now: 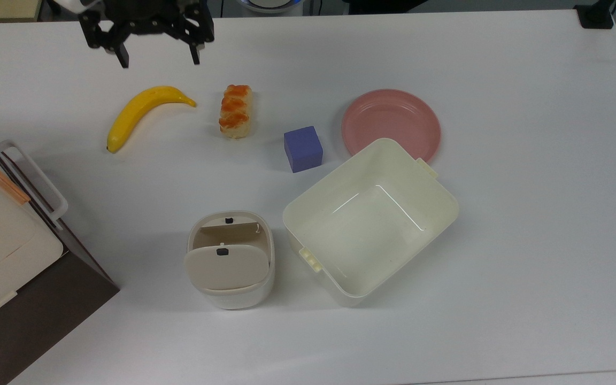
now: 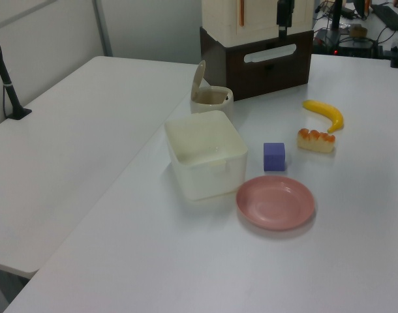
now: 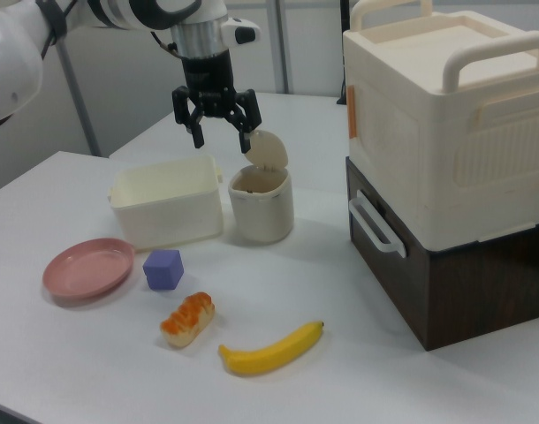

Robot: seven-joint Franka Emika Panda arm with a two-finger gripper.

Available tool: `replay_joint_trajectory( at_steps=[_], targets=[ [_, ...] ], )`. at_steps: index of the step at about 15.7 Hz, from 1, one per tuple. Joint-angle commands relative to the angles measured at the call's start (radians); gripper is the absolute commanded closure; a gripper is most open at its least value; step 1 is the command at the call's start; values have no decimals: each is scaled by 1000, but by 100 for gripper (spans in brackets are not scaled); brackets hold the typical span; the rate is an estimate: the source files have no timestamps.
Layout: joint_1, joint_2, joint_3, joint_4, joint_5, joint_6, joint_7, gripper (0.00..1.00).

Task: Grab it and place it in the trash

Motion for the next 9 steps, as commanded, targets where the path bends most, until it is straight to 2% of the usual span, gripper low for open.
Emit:
replay_joint_trajectory(
  at_steps=[1,4,9],
  targets=[
    [2,-70,-4,-110,44,25,133,0],
    [11,-145,-2,-244,44,129,147,0],
    [22,-245,-4,-363,57,182,161,0]
  ],
)
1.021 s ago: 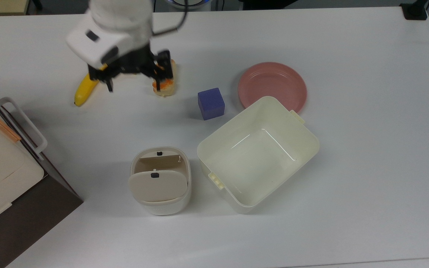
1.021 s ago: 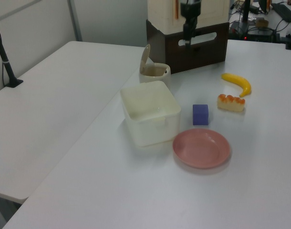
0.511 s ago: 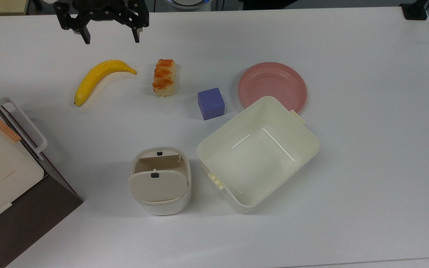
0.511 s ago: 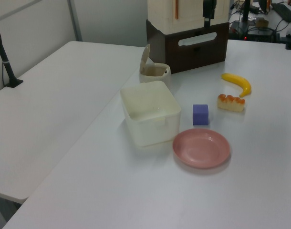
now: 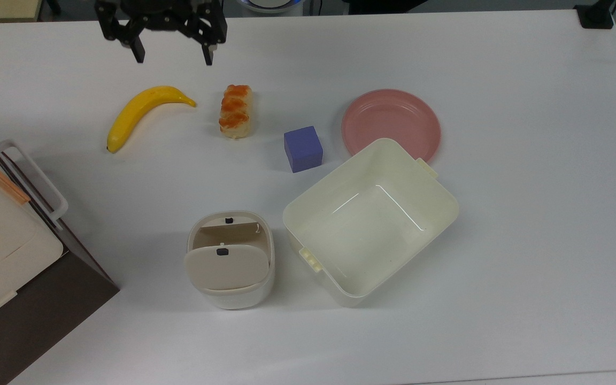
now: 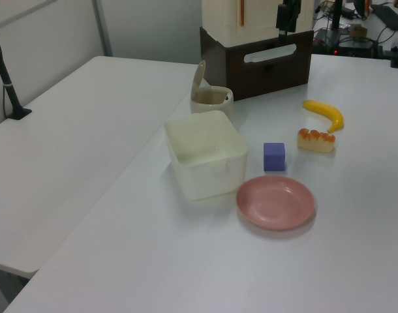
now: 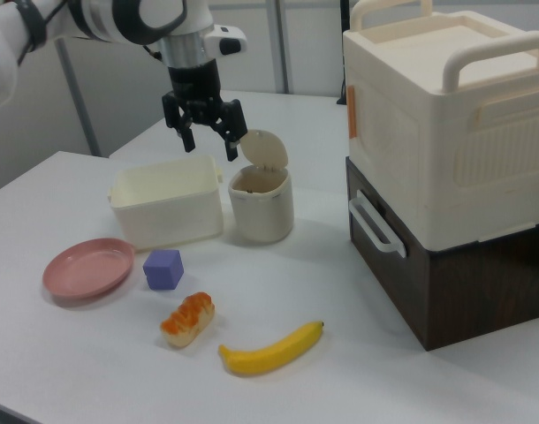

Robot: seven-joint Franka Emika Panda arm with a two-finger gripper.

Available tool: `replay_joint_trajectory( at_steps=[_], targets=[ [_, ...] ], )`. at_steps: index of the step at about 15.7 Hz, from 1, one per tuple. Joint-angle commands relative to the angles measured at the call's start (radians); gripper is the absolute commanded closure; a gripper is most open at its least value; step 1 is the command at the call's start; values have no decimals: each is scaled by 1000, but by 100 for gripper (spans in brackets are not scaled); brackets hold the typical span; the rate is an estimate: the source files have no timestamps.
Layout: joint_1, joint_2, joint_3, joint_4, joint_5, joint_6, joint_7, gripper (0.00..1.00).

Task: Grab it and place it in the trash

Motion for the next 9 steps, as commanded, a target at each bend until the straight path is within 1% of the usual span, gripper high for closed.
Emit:
replay_joint_trajectory(
  at_steps=[1,3,5,9],
  targets=[
    [27,-147,-8,-191,29,72,34,0],
    [38,-185,-11,-241,35,94,72,0],
    [56,-193,-20,-255,35,94,106,0],
    [68,-198,-23,-279,35,94,103,0]
  ],
)
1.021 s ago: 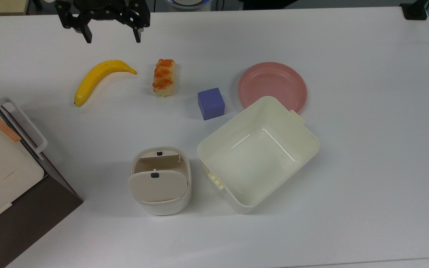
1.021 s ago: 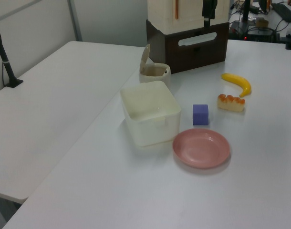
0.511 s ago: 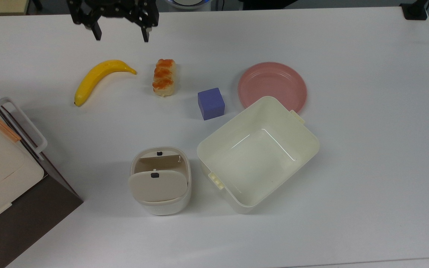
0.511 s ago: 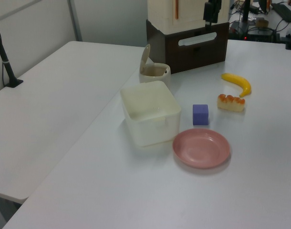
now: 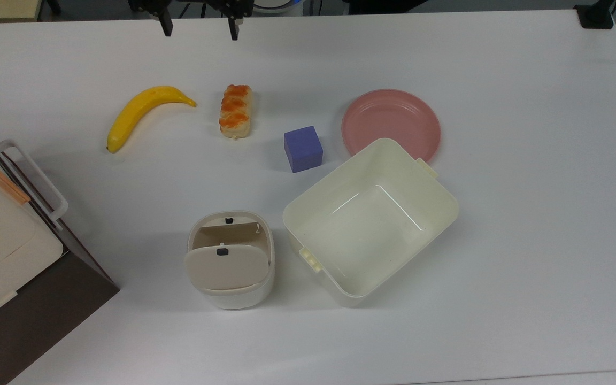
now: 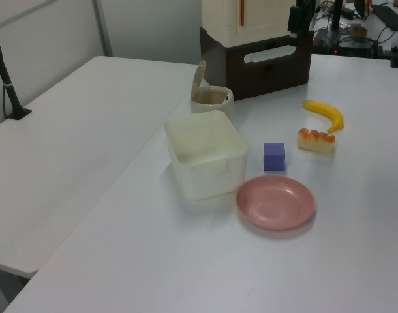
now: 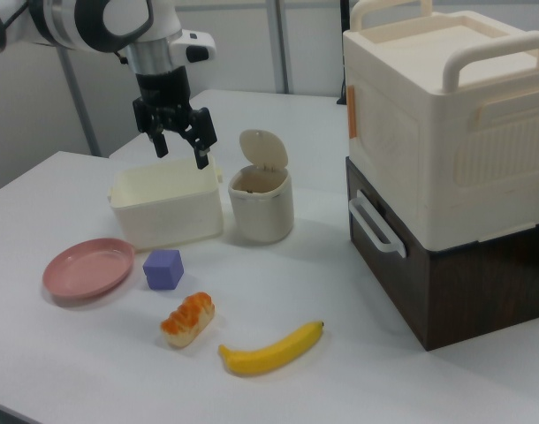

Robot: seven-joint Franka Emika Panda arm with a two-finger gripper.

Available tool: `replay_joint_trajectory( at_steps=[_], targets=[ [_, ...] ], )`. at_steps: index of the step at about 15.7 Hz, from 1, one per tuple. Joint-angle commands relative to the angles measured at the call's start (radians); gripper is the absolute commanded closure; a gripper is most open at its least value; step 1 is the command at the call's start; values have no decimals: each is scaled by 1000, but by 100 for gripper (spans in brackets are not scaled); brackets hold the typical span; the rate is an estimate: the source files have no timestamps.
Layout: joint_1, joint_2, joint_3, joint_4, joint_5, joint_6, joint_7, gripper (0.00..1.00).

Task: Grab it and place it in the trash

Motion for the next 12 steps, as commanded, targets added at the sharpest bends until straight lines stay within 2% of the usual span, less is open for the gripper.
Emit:
replay_joint_trajectory(
  at_steps=[1,12],
  targets=[
    [26,-44,-22,-79,19,43,21,0],
    [26,-42,-22,-78,16,46,9,0]
  ],
)
